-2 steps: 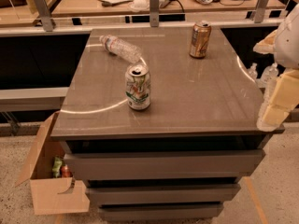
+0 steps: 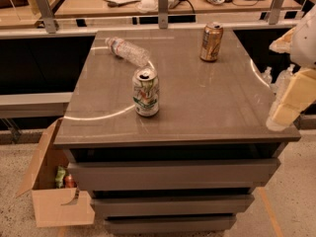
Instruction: Move orange can near water bottle
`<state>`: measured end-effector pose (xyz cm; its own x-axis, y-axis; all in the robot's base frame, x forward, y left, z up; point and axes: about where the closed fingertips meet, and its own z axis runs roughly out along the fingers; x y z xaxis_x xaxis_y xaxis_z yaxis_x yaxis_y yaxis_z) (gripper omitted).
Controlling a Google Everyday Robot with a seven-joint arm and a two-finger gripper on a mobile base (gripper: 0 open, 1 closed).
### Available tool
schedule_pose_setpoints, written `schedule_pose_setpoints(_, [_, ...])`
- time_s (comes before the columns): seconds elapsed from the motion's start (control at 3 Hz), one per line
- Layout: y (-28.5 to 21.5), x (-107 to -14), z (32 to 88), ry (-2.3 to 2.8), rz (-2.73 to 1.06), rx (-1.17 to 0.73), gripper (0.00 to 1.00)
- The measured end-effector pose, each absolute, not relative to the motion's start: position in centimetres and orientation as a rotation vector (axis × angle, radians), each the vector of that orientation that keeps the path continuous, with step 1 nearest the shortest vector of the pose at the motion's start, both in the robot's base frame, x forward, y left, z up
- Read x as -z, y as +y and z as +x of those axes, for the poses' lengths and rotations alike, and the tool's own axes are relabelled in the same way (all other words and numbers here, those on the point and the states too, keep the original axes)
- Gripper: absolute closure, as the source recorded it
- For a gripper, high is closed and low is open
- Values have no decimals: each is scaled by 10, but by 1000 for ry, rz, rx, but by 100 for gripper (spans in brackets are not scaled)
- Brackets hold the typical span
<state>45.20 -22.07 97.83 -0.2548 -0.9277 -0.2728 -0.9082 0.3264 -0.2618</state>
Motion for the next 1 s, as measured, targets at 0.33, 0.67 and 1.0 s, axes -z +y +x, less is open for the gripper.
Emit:
schedule_pose_setpoints(0.33, [-232,-978,485,2199,-1510,33,0])
schedule_pose_setpoints(0.67, [-245,-973,530,2175,-1345,-29,0])
schedule_pose_setpoints(1.0, [-260,-961,580,2156,-1163,-90,0])
